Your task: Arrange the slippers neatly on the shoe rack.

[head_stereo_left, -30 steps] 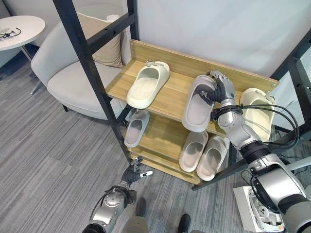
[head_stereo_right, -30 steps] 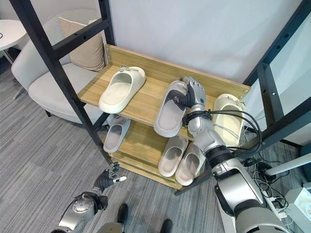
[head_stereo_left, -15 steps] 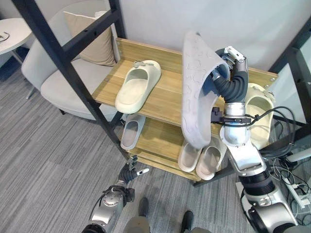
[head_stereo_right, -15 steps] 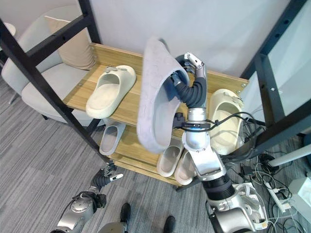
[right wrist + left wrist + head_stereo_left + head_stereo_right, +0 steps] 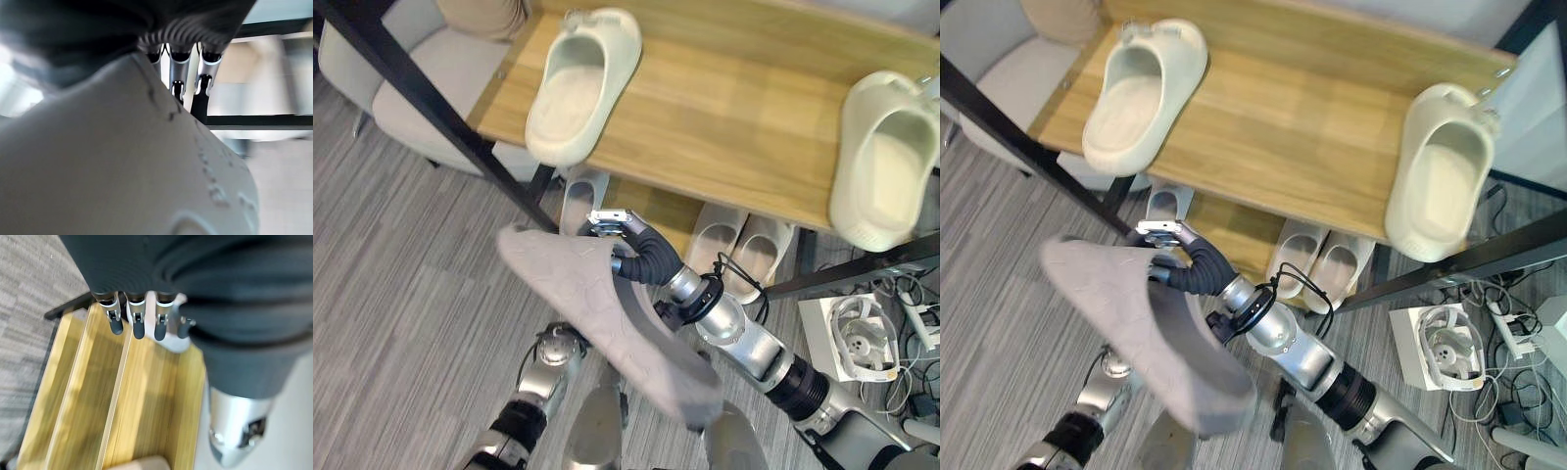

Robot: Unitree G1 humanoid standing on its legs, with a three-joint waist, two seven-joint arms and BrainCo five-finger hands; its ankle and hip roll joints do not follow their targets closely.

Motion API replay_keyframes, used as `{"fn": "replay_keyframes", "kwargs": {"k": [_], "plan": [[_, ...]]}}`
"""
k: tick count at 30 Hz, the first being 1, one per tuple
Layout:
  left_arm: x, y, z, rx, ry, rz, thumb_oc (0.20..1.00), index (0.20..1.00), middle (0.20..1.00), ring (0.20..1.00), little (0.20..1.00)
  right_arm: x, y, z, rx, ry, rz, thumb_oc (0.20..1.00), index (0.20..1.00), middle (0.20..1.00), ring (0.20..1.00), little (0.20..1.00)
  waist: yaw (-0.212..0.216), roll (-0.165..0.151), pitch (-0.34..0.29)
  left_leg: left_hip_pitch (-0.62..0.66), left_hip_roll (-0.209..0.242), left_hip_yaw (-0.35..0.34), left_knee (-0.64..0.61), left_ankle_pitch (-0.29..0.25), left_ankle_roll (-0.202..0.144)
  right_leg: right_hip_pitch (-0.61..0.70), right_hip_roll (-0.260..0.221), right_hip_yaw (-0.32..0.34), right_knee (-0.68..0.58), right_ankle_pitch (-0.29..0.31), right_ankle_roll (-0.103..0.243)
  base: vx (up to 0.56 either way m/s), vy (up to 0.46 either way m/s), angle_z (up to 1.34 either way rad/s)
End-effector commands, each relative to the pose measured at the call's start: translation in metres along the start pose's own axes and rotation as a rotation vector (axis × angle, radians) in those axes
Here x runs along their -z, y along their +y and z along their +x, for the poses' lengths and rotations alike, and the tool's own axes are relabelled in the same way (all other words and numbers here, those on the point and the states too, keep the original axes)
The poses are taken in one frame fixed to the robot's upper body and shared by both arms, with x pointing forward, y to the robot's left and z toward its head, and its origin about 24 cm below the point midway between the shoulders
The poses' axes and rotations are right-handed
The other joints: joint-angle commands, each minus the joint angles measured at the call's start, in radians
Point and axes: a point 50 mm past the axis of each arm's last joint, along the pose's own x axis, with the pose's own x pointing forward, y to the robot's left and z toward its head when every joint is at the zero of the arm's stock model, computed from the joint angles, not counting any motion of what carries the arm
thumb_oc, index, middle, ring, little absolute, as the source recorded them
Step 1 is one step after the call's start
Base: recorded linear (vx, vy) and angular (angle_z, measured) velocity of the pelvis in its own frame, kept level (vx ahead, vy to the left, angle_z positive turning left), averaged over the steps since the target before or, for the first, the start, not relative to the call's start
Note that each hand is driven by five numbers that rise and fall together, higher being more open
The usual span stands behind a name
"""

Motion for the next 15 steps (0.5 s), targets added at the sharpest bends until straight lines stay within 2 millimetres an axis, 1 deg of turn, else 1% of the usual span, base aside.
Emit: {"fn": "replay_keyframes", "kwargs": {"k": [1,2,3,4,5,6,9,10,11,12,14,15], "plan": [[-0.044,0.011,0.013,-0.104,-0.215,-0.066,1.0,1.0,1.0,1.0,1.0,-0.016,-0.026,0.023,0.248,-0.097,-0.36,0.2,0.2,0.2,0.2,0.2,0.01,-0.021,0.011,-0.033,-0.035,0.0,0.205,-0.216,0.032,0.024,-0.014,0.004,0.038,-0.065,0.037,-0.1,0.0,0.26],[-0.051,0.009,0.015,-0.101,-0.247,-0.061,1.0,1.0,1.0,1.0,1.0,-0.009,-0.035,0.026,0.301,-0.07,-0.449,0.2,0.2,0.2,0.2,0.2,0.015,-0.016,0.013,-0.067,-0.038,-0.007,0.233,-0.222,0.033,-0.004,-0.019,-0.001,0.064,-0.07,0.037,-0.06,0.004,0.35],[-0.051,0.009,0.015,-0.101,-0.247,-0.061,1.0,1.0,1.0,1.0,1.0,-0.009,-0.035,0.026,0.301,-0.07,-0.449,0.2,0.2,0.2,0.2,0.2,0.015,-0.016,0.013,-0.068,-0.038,-0.007,0.233,-0.223,0.033,-0.005,-0.019,-0.001,0.064,-0.071,0.037,-0.09,-0.009,0.35],[-0.062,0.003,0.02,-0.085,-0.29,-0.05,1.0,1.0,1.0,1.0,1.0,0.0,-0.061,0.033,0.416,-0.015,-0.603,0.2,0.2,0.2,0.2,0.2,0.026,-0.006,0.015,-0.12,-0.046,-0.021,0.275,-0.232,0.035,-0.049,-0.025,-0.009,0.11,-0.084,0.037,-0.06,-0.005,0.29],[-0.062,0.003,0.02,-0.085,-0.29,-0.05,1.0,1.0,1.0,1.0,1.0,0.0,-0.061,0.033,0.416,-0.015,-0.603,0.2,0.2,0.2,0.2,0.2,0.026,-0.006,0.015,-0.12,-0.046,-0.021,0.275,-0.232,0.035,-0.049,-0.025,-0.009,0.11,-0.084,0.037,-0.1,-0.002,0.35],[-0.076,-0.006,0.024,-0.038,-0.342,-0.044,1.0,1.0,1.0,1.0,1.0,0.005,-0.104,0.041,0.568,0.054,-0.754,0.2,0.2,0.2,0.2,0.2,0.043,0.007,0.008,-0.189,-0.052,-0.042,0.325,-0.243,0.034,-0.111,-0.036,-0.024,0.171,-0.102,0.037,-0.05,0.007,0.35],[-0.088,-0.016,0.023,0.04,-0.386,-0.059,1.0,1.0,1.0,1.0,1.0,-0.005,-0.15,0.044,0.702,0.093,-0.889,0.2,0.2,0.2,0.2,0.2,0.062,0.017,0.006,-0.248,-0.054,-0.057,0.372,-0.259,0.034,-0.165,-0.046,-0.033,0.228,-0.123,0.037,-0.03,0.01,0.34],[-0.091,-0.019,0.021,0.066,-0.395,-0.068,1.0,1.0,1.0,1.0,1.0,-0.009,-0.161,0.045,0.734,0.102,-0.912,0.2,0.2,0.2,0.2,0.2,0.068,0.019,0.005,-0.268,-0.056,-0.061,0.388,-0.266,0.034,-0.186,-0.047,-0.036,0.246,-0.13,0.036,0.0,0.017,0.31],[-0.093,-0.024,0.018,0.112,-0.402,-0.083,1.0,1.0,1.0,1.0,1.0,-0.015,-0.18,0.045,0.788,0.123,-0.951,0.2,0.2,0.2,0.2,0.2,0.08,0.019,0.005,-0.295,-0.056,-0.063,0.408,-0.273,0.034,-0.208,-0.048,-0.041,0.262,-0.136,0.033,0.01,0.01,0.19],[-0.094,-0.024,0.018,0.112,-0.403,-0.084,1.0,1.0,1.0,1.0,1.0,-0.015,-0.18,0.045,0.788,0.122,-0.951,0.2,0.2,0.2,0.2,0.2,0.08,0.019,0.004,-0.298,-0.056,-0.062,0.41,-0.274,0.034,-0.211,-0.048,-0.041,0.264,-0.137,0.033,0.01,0.006,0.11],[-0.095,-0.027,0.015,0.149,-0.405,-0.095,1.0,1.0,1.0,1.0,1.0,-0.019,-0.194,0.045,0.811,0.145,-0.983,0.2,0.2,0.2,0.2,0.2,0.089,0.018,0.005,-0.33,-0.055,-0.069,0.436,-0.283,0.035,-0.24,-0.051,-0.045,0.286,-0.143,0.032,0.01,0.003,0.13],[-0.096,-0.032,0.011,0.191,-0.41,-0.096,1.0,1.0,1.0,1.0,1.0,-0.018,-0.206,0.042,0.817,0.187,-1.033,0.2,0.2,0.2,0.2,0.2,0.1,0.017,0.006,-0.358,-0.055,-0.077,0.451,-0.288,0.035,-0.263,-0.05,-0.053,0.299,-0.156,0.029,0.02,-0.005,0.11]]}}
